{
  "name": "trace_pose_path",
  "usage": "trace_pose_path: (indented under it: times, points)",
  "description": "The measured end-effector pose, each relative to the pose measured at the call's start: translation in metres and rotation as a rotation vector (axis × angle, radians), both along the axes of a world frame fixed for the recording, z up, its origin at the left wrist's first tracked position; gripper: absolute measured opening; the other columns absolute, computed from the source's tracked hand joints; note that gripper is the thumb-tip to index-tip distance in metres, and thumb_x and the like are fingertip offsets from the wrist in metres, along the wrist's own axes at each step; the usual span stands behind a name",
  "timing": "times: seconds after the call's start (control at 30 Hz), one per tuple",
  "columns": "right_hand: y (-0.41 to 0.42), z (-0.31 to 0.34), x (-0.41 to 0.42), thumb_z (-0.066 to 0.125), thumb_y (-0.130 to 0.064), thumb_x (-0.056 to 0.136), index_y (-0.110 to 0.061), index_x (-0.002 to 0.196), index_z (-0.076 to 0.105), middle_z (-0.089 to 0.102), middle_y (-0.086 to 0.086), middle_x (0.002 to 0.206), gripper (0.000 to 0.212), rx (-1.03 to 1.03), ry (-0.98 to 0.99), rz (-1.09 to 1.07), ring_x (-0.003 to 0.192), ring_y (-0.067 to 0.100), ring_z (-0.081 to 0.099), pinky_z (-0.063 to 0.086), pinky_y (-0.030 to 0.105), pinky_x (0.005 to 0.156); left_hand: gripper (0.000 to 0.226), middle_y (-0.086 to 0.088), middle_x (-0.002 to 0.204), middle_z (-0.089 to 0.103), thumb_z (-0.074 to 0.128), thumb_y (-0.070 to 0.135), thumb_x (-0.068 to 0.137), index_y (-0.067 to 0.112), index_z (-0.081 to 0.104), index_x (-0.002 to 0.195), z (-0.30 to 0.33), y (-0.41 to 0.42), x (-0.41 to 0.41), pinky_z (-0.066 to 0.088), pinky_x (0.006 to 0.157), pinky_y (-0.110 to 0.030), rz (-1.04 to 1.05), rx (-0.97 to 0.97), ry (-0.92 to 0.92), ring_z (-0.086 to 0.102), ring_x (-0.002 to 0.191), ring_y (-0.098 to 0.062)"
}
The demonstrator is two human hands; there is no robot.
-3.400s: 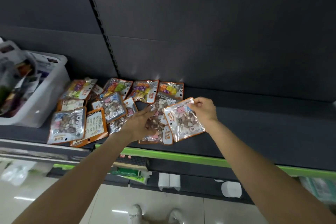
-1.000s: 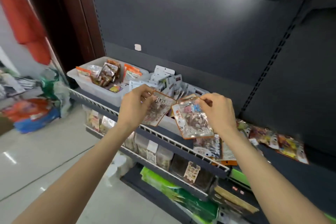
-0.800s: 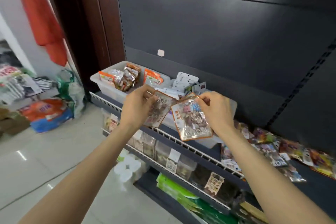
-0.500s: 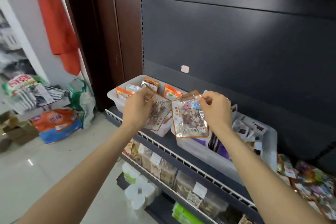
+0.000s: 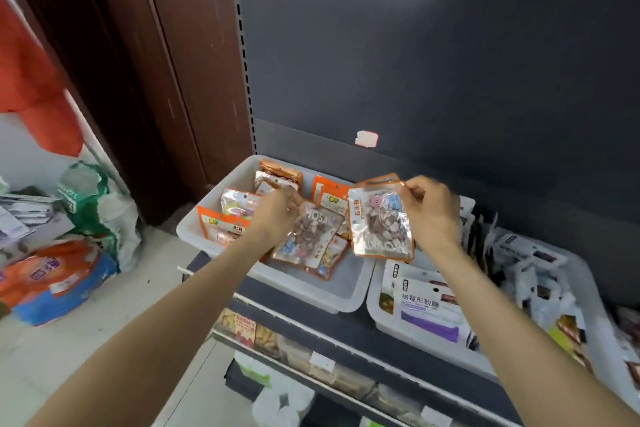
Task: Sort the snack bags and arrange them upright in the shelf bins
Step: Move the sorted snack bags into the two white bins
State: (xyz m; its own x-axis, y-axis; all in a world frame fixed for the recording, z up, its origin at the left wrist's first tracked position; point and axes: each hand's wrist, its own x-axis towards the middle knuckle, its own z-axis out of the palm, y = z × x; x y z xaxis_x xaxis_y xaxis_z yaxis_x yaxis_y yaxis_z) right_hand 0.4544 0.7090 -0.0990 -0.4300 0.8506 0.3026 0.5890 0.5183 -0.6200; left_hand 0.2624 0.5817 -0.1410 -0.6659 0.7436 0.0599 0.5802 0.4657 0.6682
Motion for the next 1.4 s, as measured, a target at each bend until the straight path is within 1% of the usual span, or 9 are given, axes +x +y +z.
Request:
trace_pose_path:
  times: [0.23,0.4,0.57,0.7,0.83,0.97,1.1,1.23,1.4]
  points:
    - [-0.004,-0.023,-0.029,0.057,-0.021,0.093,-0.007,0.090,0.067,0.064,0.001,0.082,0.017,-0.100,-0.065,-0.180,0.073,0.012,0.052,0.032,0.013,0.058,0.020,-0.018,0.106,0.066,0.051,0.004,0.087,0.003,0.063,0.104,-0.057,0.047,-0.052,0.047,0.089,-0.037,-0.365,-0.327,0.106,0.060,0.103,-0.035]
    - [-0.019,-0.045,-0.050,0.061,-0.016,0.090,-0.002,0.090,0.069,0.069,0.008,0.087,0.016,-0.185,-0.110,-0.099,0.076,0.014,0.058,0.035,0.016,0.064,0.040,-0.010,0.117,0.062,0.062,0.018,0.088,0.013,0.050,0.126,-0.069,0.058,-0.062,0.047,0.095,-0.041,-0.594,-0.549,0.211,0.058,0.110,-0.029]
    - [-0.032,-0.056,-0.067,0.063,-0.011,0.089,-0.004,0.092,0.070,0.071,0.007,0.091,0.010,-0.193,-0.098,-0.043,0.075,0.011,0.057,0.034,-0.001,0.062,0.040,-0.009,0.129,0.058,0.054,0.016,0.094,0.014,0.047,0.133,-0.067,0.054,-0.070,0.045,0.096,-0.034,-0.634,-0.378,0.120,0.056,0.116,-0.028]
    - [-0.039,-0.073,-0.085,0.061,-0.006,0.089,-0.009,0.107,0.068,0.070,0.007,0.104,0.019,-0.270,-0.219,0.004,0.093,0.018,0.064,0.043,0.008,0.078,0.035,-0.011,0.131,0.058,0.040,0.008,0.099,0.011,0.049,0.132,-0.057,0.049,-0.073,0.044,0.092,-0.028,-0.539,-0.149,0.010,0.057,0.115,-0.029]
    - [-0.042,-0.088,-0.102,0.052,0.003,0.090,-0.016,0.120,0.060,0.065,0.011,0.113,0.036,-0.172,-0.423,-0.015,0.100,0.025,0.063,0.050,0.036,0.090,0.043,-0.006,0.135,0.054,0.052,0.018,0.096,0.018,0.044,0.138,-0.059,0.040,-0.064,0.043,0.097,-0.029,-0.785,-0.294,-0.012,0.054,0.118,-0.022]
    - [-0.040,-0.084,-0.106,0.046,0.009,0.090,-0.022,0.132,0.052,0.061,0.012,0.118,0.053,-0.162,-0.522,0.043,0.103,0.026,0.061,0.050,0.035,0.091,0.067,-0.003,0.139,0.050,0.069,0.026,0.084,0.021,0.035,0.142,-0.076,0.040,-0.064,0.041,0.105,-0.036,-0.774,-0.380,-0.091,0.049,0.125,-0.023]
    - [-0.041,-0.078,-0.095,0.052,0.008,0.088,-0.020,0.118,0.063,0.065,0.005,0.112,0.042,-0.229,-0.290,-0.001,0.100,0.018,0.061,0.048,0.027,0.089,0.039,-0.005,0.122,0.062,0.069,0.014,0.084,0.014,0.056,0.120,-0.073,0.043,-0.065,0.042,0.095,-0.030,-0.717,-0.224,-0.232,0.055,0.116,-0.023]
    - [-0.049,-0.077,-0.081,0.056,-0.002,0.091,-0.014,0.115,0.061,0.064,0.012,0.103,0.027,-0.216,-0.377,-0.011,0.093,0.027,0.063,0.051,0.035,0.084,0.034,-0.001,0.123,0.062,0.067,0.015,0.086,0.020,0.059,0.119,-0.061,0.046,-0.069,0.044,0.095,-0.032,-0.800,-0.205,-0.104,0.056,0.112,-0.019]
    - [-0.048,-0.071,-0.069,0.058,-0.014,0.091,-0.012,0.132,0.051,0.047,0.011,0.133,0.041,-0.152,-0.639,-0.062,0.123,0.028,0.045,0.042,0.038,0.101,0.057,-0.005,0.139,0.048,0.064,0.025,0.088,0.026,0.041,0.140,-0.078,0.048,-0.059,0.041,0.104,-0.047,-0.906,-0.494,0.221,0.047,0.125,-0.025]
